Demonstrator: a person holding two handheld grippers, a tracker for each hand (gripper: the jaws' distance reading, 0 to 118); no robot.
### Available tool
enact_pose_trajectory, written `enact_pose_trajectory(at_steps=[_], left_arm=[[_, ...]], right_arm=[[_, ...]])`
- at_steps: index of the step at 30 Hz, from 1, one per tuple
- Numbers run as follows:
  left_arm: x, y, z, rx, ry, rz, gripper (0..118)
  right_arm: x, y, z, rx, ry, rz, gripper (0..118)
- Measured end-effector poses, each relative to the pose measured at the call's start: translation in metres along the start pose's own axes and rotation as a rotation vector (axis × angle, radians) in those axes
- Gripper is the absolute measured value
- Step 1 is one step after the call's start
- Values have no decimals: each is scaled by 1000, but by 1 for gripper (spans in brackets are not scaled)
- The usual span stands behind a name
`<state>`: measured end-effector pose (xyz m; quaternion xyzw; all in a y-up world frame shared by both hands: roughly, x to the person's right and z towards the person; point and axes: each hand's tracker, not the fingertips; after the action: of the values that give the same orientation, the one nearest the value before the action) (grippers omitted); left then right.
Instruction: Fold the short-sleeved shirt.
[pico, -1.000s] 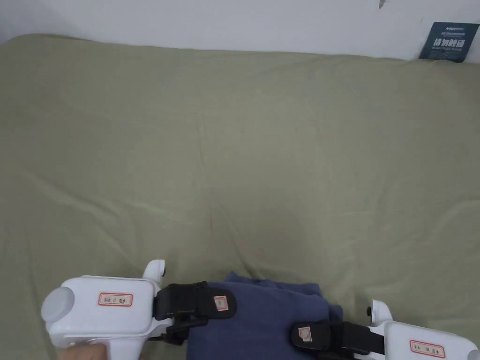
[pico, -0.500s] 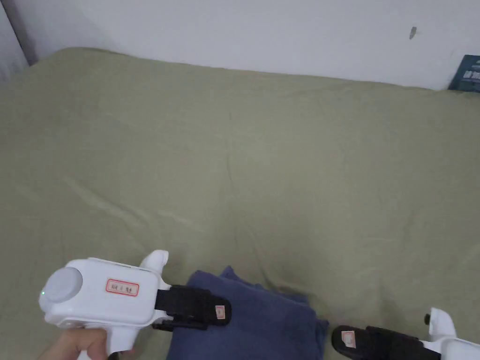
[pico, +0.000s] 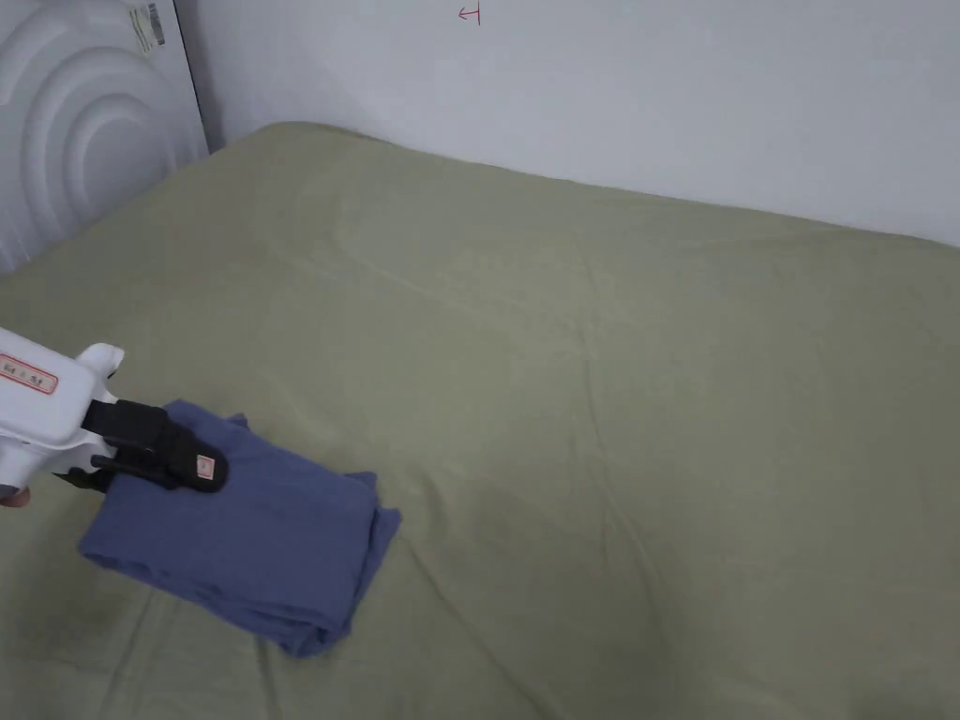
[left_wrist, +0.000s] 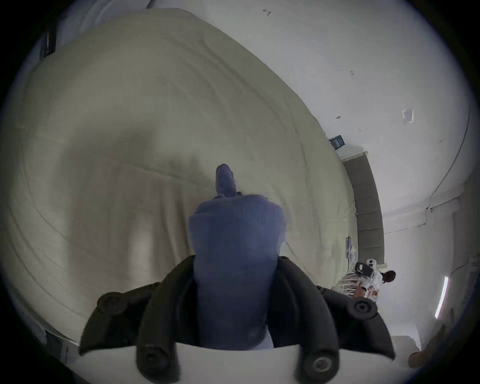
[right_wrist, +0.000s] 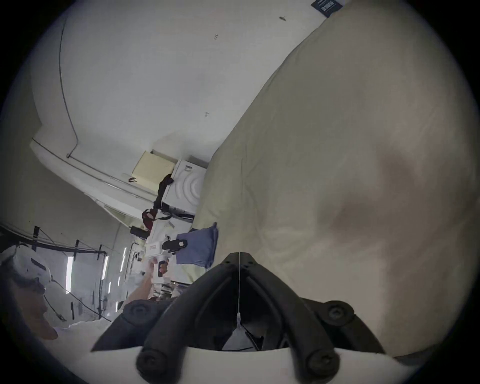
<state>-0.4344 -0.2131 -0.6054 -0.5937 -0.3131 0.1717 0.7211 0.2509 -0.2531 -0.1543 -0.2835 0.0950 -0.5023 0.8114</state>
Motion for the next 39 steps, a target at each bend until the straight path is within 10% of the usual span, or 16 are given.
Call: enact_pose_trajectory(at_steps=[6,9,19,21,25,34,39], left_arm=[[-10,14,-3,-18,15,6,40],[-11,11,-1,2,67,-36,115],[37,-13,48,203,192,-85,118],[67,-22,54,238,158,-137,110],[150,-51,48,379,165,-252,12],[359,-164,-47,726,163,-469,6],[424,-200,-73,939,248,-568,6]], right_arm=[[-4,5,-8,-5,-35,5,3],[-8,8,-12,-5,-26,9,3],[-22,22,-1,-7,22,69,3],[-28,26,7,5,30,91,3],[-56,38,23,87,-31,226,3],[-171,15,37,452,-472,754,3],[-199,6,38,613,-664,918,3]])
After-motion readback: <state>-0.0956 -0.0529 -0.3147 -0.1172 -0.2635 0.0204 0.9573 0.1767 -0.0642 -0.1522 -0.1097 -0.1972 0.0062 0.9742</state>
